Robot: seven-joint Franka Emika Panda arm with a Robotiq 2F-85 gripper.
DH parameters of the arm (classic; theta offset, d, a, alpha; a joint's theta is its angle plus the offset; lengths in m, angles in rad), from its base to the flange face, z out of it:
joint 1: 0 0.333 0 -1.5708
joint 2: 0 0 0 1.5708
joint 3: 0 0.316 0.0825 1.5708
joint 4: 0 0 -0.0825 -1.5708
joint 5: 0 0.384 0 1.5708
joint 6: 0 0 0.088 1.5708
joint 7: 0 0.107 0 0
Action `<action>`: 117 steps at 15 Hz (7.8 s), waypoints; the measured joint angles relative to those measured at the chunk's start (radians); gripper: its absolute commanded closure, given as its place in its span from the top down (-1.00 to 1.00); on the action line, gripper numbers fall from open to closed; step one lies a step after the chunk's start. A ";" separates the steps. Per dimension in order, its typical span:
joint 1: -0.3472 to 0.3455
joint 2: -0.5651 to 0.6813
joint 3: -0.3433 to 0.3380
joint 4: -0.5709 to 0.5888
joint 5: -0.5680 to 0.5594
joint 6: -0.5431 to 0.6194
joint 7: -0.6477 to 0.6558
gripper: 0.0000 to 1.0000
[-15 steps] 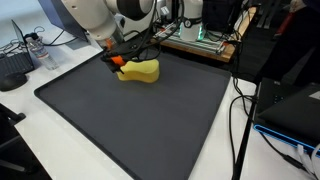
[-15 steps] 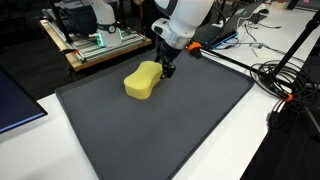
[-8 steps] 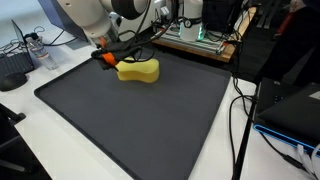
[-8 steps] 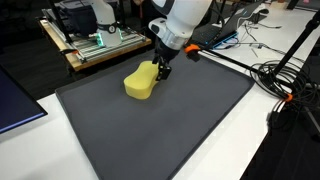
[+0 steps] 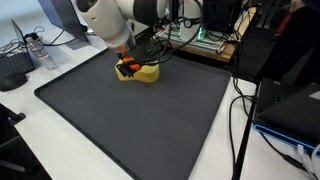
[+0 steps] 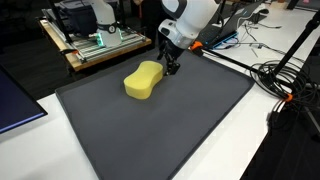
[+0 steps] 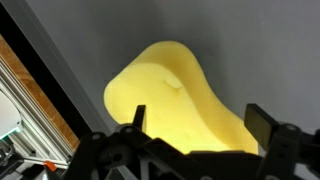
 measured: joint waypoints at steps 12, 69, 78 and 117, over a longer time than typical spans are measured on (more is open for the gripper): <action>0.016 -0.353 0.097 -0.448 -0.036 0.137 -0.486 1.00; -0.323 -0.534 -0.164 -0.644 0.509 0.521 -1.611 1.00; -0.288 -0.439 -0.122 -0.464 0.249 0.497 -1.425 1.00; -0.037 -0.579 0.132 -0.702 -0.303 0.429 -0.281 1.00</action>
